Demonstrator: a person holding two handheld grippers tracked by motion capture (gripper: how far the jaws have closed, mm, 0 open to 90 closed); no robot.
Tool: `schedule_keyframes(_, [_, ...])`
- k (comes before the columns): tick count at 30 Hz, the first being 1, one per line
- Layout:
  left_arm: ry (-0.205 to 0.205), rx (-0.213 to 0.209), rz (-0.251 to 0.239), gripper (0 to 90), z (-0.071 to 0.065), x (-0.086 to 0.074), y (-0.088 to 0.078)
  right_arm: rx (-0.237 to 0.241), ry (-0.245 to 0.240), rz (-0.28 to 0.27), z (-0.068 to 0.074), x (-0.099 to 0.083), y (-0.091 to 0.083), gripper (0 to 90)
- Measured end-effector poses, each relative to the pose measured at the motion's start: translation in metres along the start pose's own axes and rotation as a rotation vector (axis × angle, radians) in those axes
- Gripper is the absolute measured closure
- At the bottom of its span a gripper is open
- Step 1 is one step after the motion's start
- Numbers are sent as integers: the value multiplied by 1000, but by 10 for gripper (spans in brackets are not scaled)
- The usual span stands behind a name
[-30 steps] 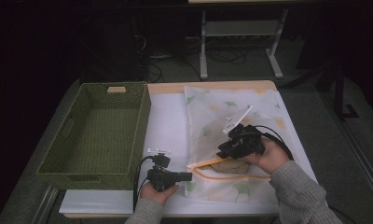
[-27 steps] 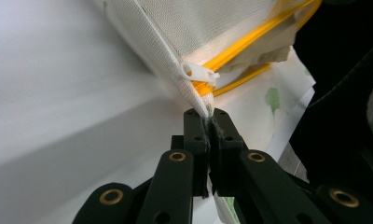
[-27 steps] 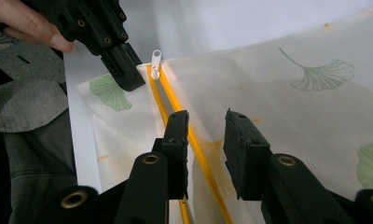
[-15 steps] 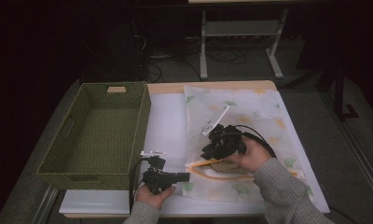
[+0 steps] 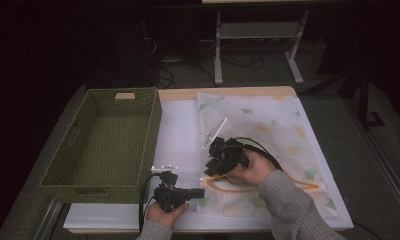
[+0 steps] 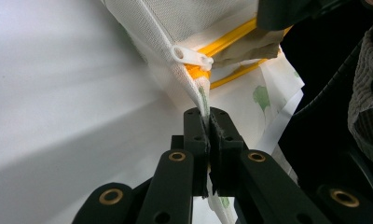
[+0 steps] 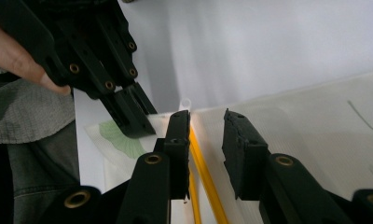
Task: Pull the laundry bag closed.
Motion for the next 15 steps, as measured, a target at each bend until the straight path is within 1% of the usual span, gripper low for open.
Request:
schedule_keyframes(3, [5, 2, -5, 874, -1, 0, 0, 14, -4, 12, 3, 5, 8, 695])
schedule_keyframes(6, [4, -3, -7, 874, -1, 0, -1, 15, -7, 20, 4, 7, 12, 688])
schedule_keyframes(8, [4, -4, -10, 874, -1, 0, -1, 14, 0, 31, 4, 9, 16, 686])
schedule_keyframes(11, [6, -3, -13, 874, -2, -1, 0, 23, 1, 47, 4, 11, 23, 679])
schedule_keyframes(13, [9, -3, -16, 874, -2, -1, 0, 26, -2, 48, 4, 11, 25, 675])
schedule_keyframes(15, [11, -3, -15, 874, -2, -2, 1, 30, 1, 61, 5, 13, 28, 674])
Point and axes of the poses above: each handheld gripper's, and its own axes: y roughly forward along the jaws, x roughly out of its top, z roughly to its left, the point moved 3 cm from there along y, roughly forward along the jaws, and after that the axes turned 6 degrees about y, right-handed, at the moved point
